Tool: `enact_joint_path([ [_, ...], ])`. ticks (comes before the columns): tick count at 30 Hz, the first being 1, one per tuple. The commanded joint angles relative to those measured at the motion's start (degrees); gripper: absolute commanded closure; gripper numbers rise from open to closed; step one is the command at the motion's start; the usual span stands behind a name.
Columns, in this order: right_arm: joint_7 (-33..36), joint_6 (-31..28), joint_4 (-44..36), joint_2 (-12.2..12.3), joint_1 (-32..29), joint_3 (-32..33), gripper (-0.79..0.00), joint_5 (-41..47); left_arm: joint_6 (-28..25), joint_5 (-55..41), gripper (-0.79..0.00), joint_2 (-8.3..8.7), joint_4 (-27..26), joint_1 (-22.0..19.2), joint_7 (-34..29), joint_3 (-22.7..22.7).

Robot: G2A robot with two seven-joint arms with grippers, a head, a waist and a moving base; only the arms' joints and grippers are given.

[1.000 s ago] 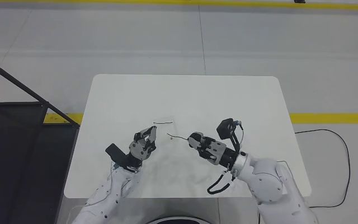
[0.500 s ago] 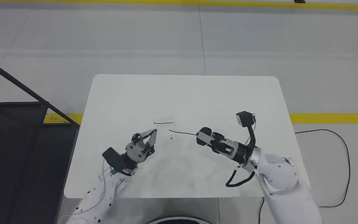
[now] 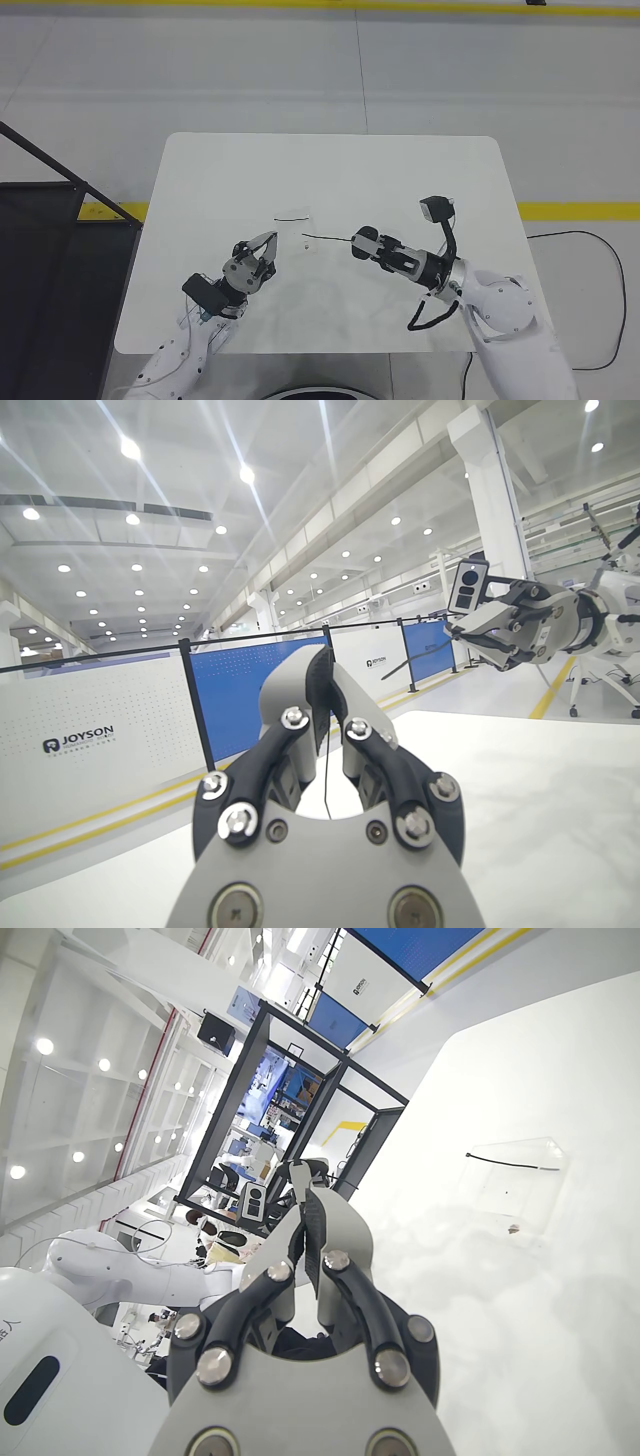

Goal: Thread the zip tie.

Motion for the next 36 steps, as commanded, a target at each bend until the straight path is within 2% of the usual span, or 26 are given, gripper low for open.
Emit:
enact_joint_path([
  [1,-1.15,-0.72,-0.05,-0.14,-0.35,-1.08,0.000,1.07,0.15,-0.20,0.000,-0.07,-0.74,0.23,-1.45,0.08],
  [5,-4.14,-3.25,1.90,-0.53,0.01,-2.93,0.000,3.19,0.32,-0.67,0.000,-0.24,-0.88,0.32,-1.77,0.17],
  [11,-4.67,-5.45,4.50,-0.92,0.92,-5.38,0.000,7.30,2.24,-1.73,0.000,-0.85,0.63,-0.86,0.00,0.86],
  [25,-3.45,-0.73,8.34,-1.49,5.17,-8.71,0.000,12.57,5.24,-2.77,0.000,-2.24,3.92,-3.11,3.43,2.74],
  [36,0.34,-1.06,9.10,-1.48,5.88,-9.42,0.000,15.93,5.80,-3.59,0.000,-3.06,4.97,-4.07,3.09,3.32],
])
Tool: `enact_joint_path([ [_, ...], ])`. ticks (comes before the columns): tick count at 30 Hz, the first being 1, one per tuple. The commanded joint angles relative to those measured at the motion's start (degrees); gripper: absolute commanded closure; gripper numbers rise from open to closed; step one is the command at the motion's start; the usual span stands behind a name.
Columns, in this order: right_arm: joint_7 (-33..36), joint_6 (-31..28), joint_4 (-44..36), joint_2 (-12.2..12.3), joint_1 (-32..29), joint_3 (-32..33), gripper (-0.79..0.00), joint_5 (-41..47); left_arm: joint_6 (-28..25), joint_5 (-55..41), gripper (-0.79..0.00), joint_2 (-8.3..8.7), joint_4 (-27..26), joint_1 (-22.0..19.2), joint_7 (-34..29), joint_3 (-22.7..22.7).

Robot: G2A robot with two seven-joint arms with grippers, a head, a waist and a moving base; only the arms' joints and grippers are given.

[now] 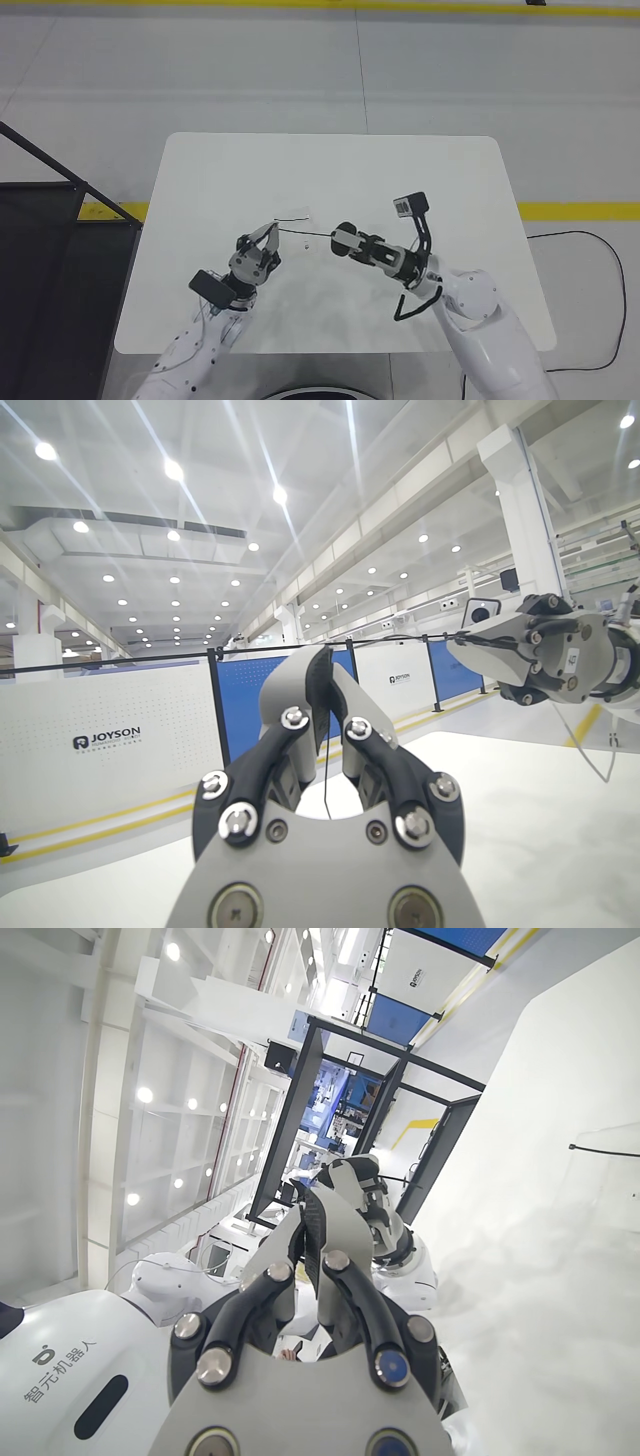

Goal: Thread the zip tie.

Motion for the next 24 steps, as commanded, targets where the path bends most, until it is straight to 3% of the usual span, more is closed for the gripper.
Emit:
enact_joint_path([
  [1,1.24,0.44,0.24,0.05,0.27,0.11,0.000,1.07,-0.02,-0.02,0.000,-0.13,0.11,-0.10,-0.13,0.14],
  [24,0.34,1.71,1.55,-0.12,1.84,-0.78,0.000,1.35,0.14,0.21,0.000,-0.38,0.29,-0.28,-0.25,0.41],
])
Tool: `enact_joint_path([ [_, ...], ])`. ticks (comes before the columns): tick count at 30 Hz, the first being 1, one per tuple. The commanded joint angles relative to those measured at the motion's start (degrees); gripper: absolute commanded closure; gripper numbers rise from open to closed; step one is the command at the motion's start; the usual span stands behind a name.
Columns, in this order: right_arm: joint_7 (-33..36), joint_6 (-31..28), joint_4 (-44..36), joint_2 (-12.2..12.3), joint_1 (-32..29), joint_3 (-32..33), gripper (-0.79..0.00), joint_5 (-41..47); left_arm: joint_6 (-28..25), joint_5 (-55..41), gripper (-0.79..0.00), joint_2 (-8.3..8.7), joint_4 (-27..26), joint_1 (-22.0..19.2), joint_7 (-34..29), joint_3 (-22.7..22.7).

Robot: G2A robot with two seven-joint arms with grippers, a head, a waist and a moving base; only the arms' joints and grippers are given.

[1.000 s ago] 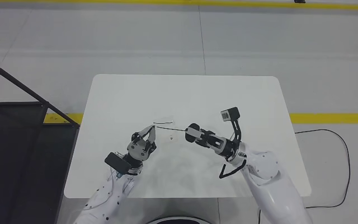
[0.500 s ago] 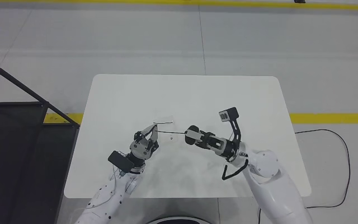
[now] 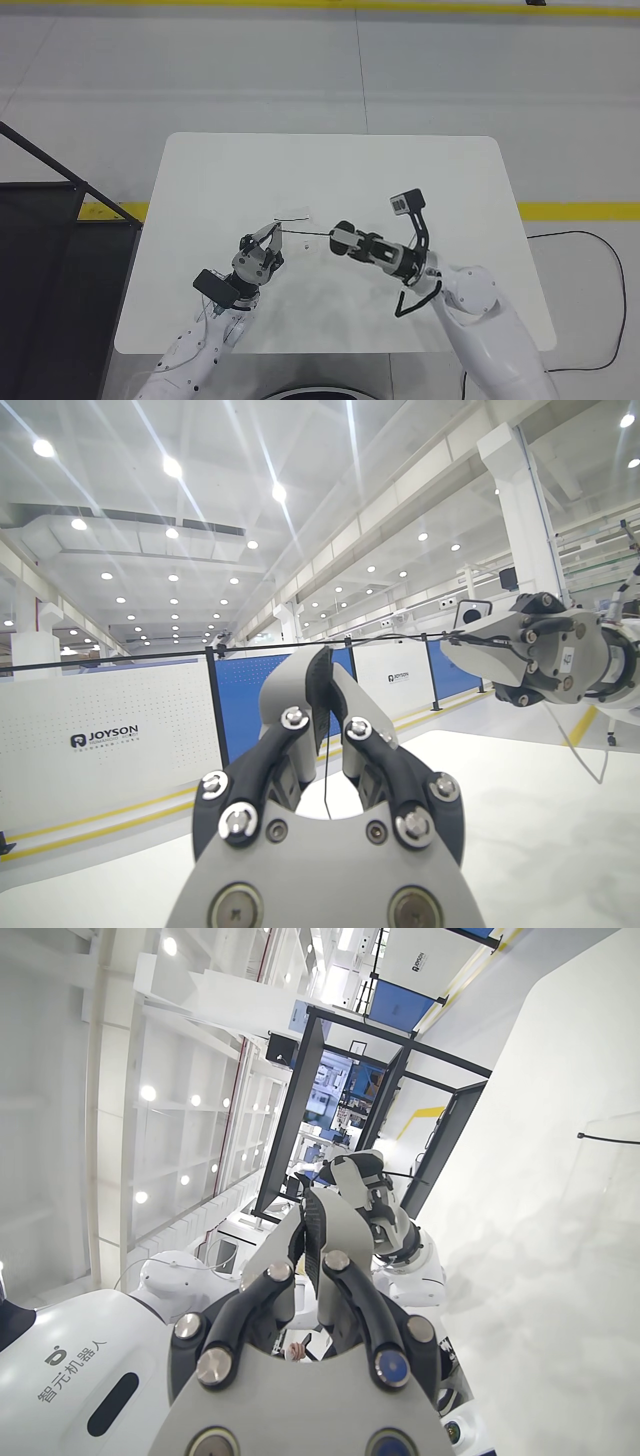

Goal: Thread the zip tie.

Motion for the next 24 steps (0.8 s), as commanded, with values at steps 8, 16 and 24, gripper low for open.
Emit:
enact_joint_path([
  [8,-0.74,0.65,0.48,-0.15,0.63,-0.49,0.000,-0.02,0.00,0.00,0.000,0.00,0.00,0.00,0.00,0.00],
  [16,-0.94,1.08,0.81,-0.23,0.95,-0.73,0.000,0.18,0.00,0.00,0.000,0.00,0.00,0.00,0.00,0.00],
  [24,-1.12,2.01,1.26,-0.31,1.42,-1.08,0.000,-0.22,0.00,0.00,0.000,0.00,0.00,0.00,0.00,0.00],
])
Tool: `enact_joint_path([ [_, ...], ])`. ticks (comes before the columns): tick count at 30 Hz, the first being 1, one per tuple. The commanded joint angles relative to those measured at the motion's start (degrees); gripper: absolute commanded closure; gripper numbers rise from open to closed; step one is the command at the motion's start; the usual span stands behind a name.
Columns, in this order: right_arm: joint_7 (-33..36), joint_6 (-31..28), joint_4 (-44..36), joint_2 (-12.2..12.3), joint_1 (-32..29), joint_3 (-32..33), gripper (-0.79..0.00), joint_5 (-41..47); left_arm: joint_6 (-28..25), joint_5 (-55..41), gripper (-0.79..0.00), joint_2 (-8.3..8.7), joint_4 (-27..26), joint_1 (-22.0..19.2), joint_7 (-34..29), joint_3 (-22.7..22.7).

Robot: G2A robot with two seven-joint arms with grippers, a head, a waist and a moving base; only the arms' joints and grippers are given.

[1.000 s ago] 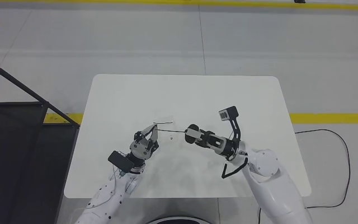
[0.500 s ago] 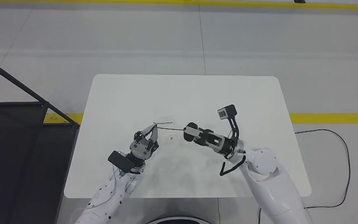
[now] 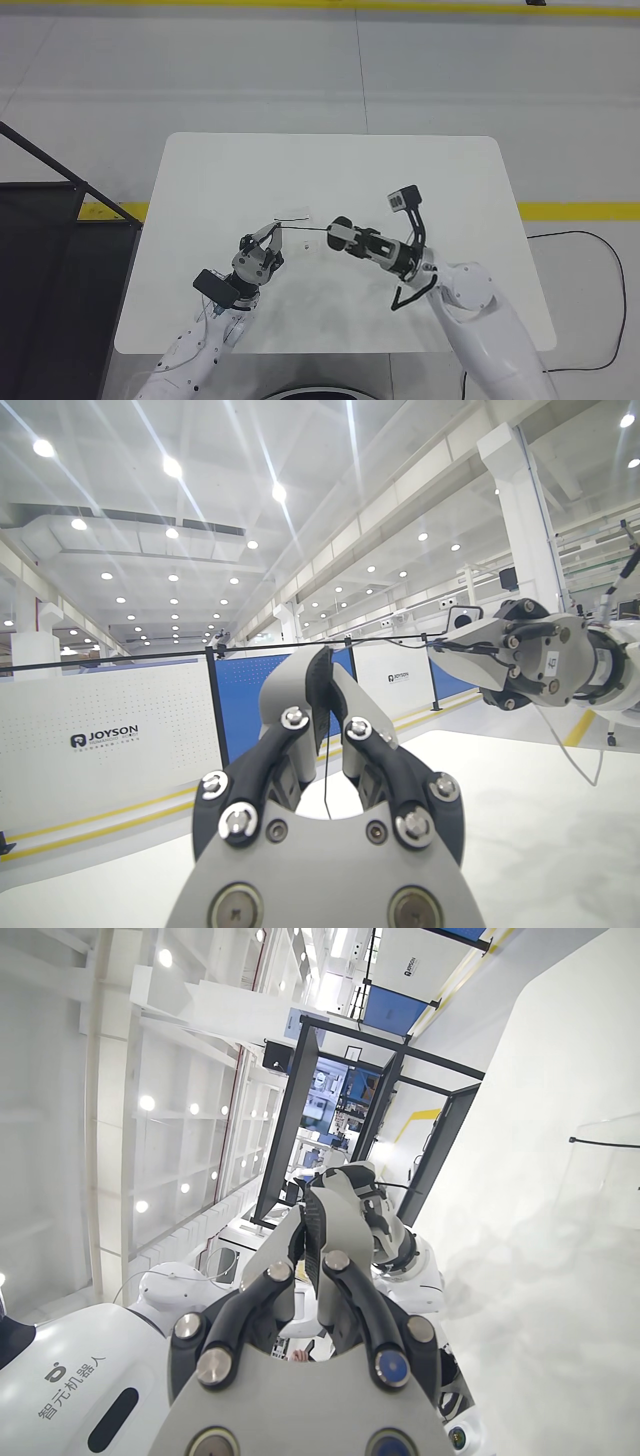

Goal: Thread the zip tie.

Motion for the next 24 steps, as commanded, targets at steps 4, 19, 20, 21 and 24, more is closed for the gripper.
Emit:
enact_joint_path([
  [4,0.06,1.70,0.12,-0.03,0.48,-0.48,0.000,-1.09,0.00,0.00,0.000,0.00,0.00,0.00,0.00,0.00],
  [19,-2.03,6.19,0.15,-0.22,1.73,-1.99,0.000,-5.35,0.00,0.00,0.000,0.00,0.00,0.00,0.00,0.00],
  [20,-2.30,6.50,0.10,-0.23,1.79,-2.11,0.000,-5.87,0.00,0.00,0.000,0.00,0.00,0.00,0.00,0.00],
  [21,-2.53,6.66,0.01,-0.26,1.81,-2.25,0.000,-6.06,0.00,0.00,0.000,0.00,0.00,0.00,0.00,0.00],
  [24,-3.03,7.26,-0.07,-0.31,1.89,-2.50,0.000,-6.83,0.00,0.00,0.000,0.00,0.00,0.00,0.00,0.00],
])
